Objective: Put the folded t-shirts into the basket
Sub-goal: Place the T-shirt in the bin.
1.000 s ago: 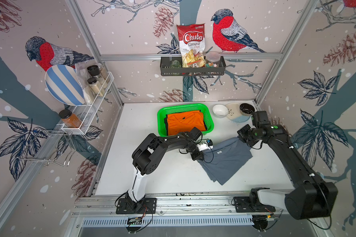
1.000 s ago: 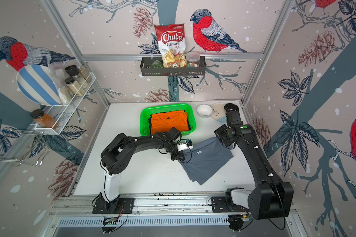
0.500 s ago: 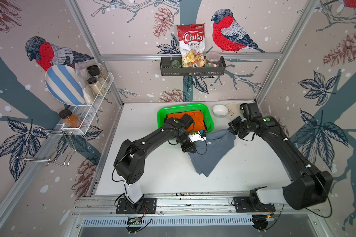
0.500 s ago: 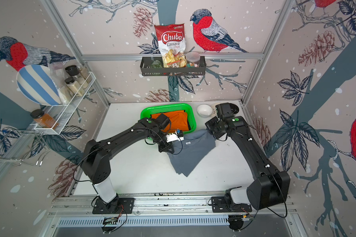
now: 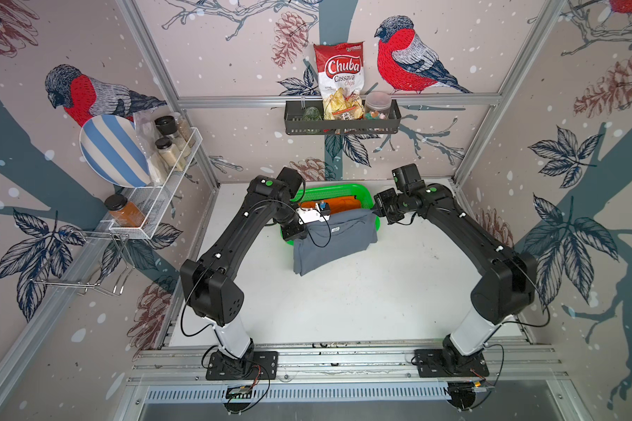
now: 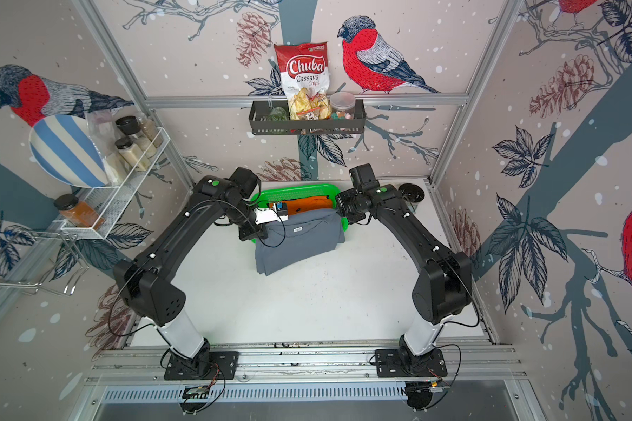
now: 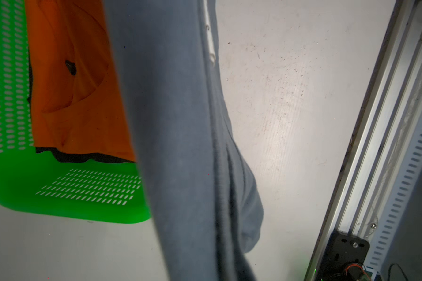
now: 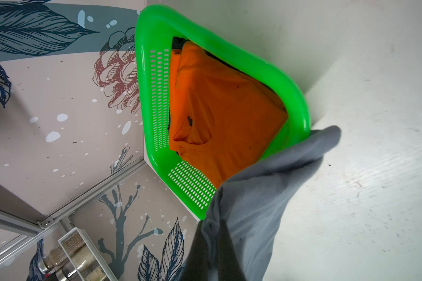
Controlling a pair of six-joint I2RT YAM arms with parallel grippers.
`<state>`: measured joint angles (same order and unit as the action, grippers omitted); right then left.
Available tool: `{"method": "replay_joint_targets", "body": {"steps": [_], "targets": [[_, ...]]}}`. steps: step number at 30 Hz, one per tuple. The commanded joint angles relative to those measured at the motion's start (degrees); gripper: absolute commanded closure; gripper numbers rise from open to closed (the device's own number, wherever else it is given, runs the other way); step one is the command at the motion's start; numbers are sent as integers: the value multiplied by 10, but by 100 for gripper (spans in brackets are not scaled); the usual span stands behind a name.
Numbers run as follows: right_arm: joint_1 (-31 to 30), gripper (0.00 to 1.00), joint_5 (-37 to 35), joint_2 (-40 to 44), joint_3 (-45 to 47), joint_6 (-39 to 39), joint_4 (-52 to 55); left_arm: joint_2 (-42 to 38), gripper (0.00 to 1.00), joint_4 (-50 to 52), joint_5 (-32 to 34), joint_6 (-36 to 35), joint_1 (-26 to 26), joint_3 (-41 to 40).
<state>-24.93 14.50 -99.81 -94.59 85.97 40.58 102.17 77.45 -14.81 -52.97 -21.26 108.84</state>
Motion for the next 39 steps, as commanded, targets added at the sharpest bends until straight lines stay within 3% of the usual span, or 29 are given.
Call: {"method": "replay_joint_targets", "body": {"steps": [1, 8, 18, 27, 39], "targets": [[3, 100, -32, -30, -38, 43, -16, 44, 100, 44, 17, -41, 33, 68], [9, 100, -20, -152, -178, 37, 17, 183, 100, 70, 39, -59, 51, 201], [17, 100, -18, -273, -287, 58, 40, 253, 100, -45, 36, -51, 59, 219], [26, 100, -20, -306, -295, 79, -15, 282, 100, -133, 68, -46, 74, 219], [31, 100, -31, -340, -304, 86, -49, 324, 95, -171, 70, -50, 75, 235]]}}
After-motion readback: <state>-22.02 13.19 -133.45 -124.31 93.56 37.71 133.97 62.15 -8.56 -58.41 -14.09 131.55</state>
